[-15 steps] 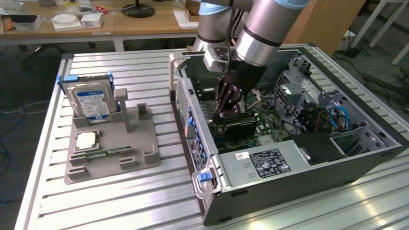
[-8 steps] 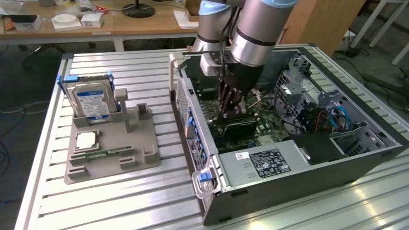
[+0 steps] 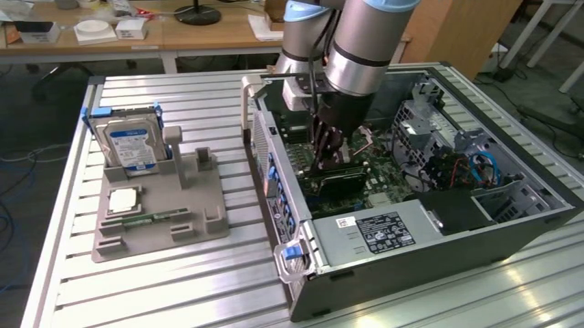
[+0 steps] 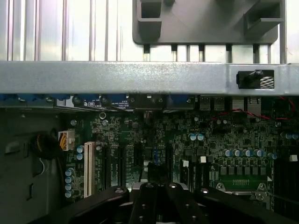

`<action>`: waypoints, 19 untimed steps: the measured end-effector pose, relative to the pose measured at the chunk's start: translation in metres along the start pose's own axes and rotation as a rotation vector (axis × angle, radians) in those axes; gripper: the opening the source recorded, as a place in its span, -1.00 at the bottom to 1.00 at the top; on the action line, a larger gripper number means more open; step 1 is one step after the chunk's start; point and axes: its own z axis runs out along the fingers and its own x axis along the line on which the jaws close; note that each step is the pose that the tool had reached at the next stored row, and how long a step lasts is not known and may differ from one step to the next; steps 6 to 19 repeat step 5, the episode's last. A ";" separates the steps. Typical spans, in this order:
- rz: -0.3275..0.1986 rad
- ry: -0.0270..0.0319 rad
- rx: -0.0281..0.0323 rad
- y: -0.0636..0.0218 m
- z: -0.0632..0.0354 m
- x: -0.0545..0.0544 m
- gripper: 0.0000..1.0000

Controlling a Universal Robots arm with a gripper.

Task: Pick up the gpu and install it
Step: 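Press down on the gpu until it lock into place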

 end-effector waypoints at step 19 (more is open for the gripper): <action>0.000 0.0000 0.0000 0.0000 0.0000 0.000 -0.80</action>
